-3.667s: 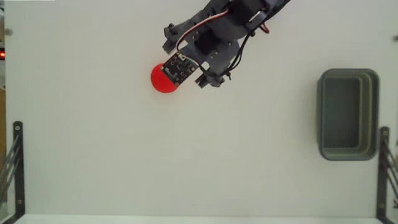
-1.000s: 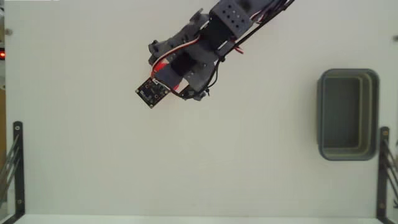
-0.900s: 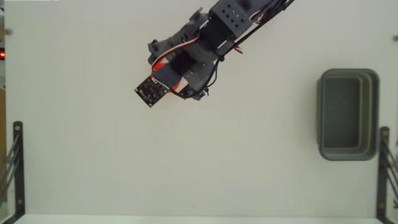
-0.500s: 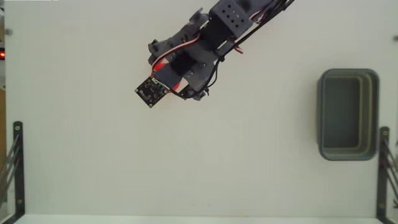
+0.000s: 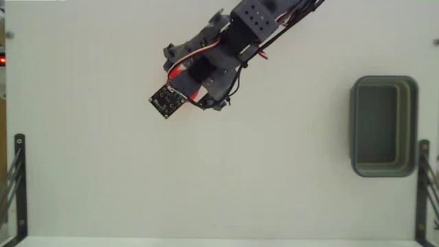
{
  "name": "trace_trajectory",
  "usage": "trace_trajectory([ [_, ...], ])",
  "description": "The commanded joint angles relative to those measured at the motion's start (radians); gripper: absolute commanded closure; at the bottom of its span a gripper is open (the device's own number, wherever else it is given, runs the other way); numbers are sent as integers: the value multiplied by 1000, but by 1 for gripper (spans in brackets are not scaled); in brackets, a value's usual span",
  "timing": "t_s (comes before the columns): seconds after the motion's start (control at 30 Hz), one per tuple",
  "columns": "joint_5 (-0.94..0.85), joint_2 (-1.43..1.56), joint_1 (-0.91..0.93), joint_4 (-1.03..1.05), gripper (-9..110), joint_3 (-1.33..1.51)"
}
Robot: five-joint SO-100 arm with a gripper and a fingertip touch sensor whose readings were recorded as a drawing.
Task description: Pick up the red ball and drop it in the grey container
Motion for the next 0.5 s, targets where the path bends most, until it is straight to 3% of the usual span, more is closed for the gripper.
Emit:
trace_trajectory([
  [0.0,5,3,24,-26,-9,-52],
  [0.47,5,-79,24,-66,-9,-94],
])
